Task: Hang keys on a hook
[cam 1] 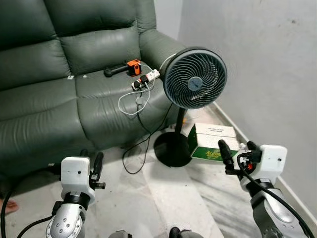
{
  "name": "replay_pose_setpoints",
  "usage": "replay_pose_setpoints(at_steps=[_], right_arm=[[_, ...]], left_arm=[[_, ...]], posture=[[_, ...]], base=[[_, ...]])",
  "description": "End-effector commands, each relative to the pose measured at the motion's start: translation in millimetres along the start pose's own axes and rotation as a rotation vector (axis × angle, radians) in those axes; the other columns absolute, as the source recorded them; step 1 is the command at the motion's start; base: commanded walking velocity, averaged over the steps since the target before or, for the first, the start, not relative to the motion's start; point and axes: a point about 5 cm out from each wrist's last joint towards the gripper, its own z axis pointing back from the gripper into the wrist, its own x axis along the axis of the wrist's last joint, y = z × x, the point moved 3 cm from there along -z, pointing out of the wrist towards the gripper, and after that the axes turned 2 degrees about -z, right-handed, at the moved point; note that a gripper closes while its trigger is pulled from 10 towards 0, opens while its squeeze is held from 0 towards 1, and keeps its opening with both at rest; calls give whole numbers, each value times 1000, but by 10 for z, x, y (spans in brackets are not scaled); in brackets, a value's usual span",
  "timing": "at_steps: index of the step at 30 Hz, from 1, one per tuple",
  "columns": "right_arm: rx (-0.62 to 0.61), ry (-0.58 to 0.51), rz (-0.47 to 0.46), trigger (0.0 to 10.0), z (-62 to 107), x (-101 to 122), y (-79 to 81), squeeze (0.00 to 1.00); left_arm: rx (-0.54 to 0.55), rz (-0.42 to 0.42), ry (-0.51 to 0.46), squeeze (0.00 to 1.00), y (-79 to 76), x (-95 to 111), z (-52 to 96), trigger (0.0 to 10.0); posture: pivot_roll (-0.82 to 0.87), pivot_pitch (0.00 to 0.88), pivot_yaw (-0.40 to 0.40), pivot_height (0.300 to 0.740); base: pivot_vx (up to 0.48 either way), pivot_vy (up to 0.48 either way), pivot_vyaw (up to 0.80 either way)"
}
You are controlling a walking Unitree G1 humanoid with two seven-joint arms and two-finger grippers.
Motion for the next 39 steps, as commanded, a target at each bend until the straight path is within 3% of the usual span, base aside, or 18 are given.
replay_pose_setpoints(at_steps=[1, 16, 21, 39], right_arm=[[-18, 3, 11, 10000, 14, 9, -49, 0], [-29, 16, -2, 10000, -55, 61, -28, 0], [-37, 31, 3, 10000, -84, 70, -33, 0], [-42, 33, 22, 10000, -72, 71, -38, 0]], left_arm=[[-5, 5, 19, 0, -8, -35, 15, 10000], [-20, 24, -10, 0, -27, 72, -74, 10000], [-11, 41, -20, 0, -27, 126, -159, 10000], [-62, 113, 1, 0, -140, 112, -180, 10000]], posture=[[-20, 155, -13, 740], [-30, 156, -10, 740], [-50, 164, -13, 740], [-54, 124, -9, 740]], base=[[-255, 0, 0], [-153, 0, 0], [0, 0, -739], [0, 0, -800]])
